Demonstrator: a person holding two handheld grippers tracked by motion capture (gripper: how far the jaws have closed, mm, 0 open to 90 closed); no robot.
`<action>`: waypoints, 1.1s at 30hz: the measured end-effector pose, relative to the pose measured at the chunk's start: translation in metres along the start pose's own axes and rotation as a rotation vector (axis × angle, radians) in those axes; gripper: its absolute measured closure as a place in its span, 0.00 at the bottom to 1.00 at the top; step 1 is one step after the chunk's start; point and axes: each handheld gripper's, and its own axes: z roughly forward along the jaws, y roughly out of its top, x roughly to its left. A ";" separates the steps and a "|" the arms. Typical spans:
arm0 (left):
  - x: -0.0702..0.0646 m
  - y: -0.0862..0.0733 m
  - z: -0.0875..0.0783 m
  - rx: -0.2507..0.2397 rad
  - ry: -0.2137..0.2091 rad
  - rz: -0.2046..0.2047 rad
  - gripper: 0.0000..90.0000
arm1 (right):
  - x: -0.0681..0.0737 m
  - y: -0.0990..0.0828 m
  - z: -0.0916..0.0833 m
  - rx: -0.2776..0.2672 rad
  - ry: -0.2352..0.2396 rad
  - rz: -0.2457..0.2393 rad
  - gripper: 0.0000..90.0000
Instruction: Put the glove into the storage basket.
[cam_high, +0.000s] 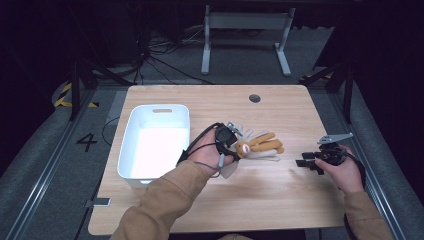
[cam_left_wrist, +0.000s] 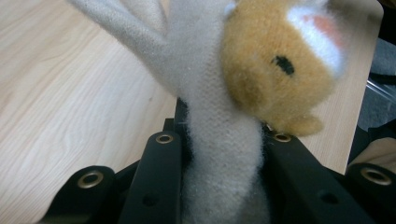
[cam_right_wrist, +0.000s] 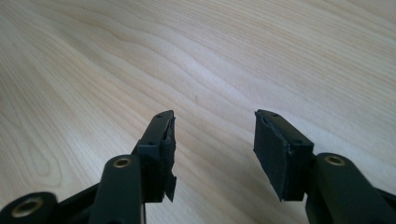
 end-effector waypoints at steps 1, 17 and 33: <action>0.002 -0.002 -0.004 -0.002 0.004 -0.010 0.84 | 0.000 0.002 0.003 0.002 0.007 -0.006 0.53; 0.028 -0.028 -0.070 -0.070 0.120 -0.134 0.84 | 0.006 0.033 0.027 0.006 0.049 -0.063 0.52; 0.051 -0.047 -0.112 -0.101 0.222 -0.267 0.84 | 0.002 0.022 0.019 -0.008 0.044 -0.032 0.51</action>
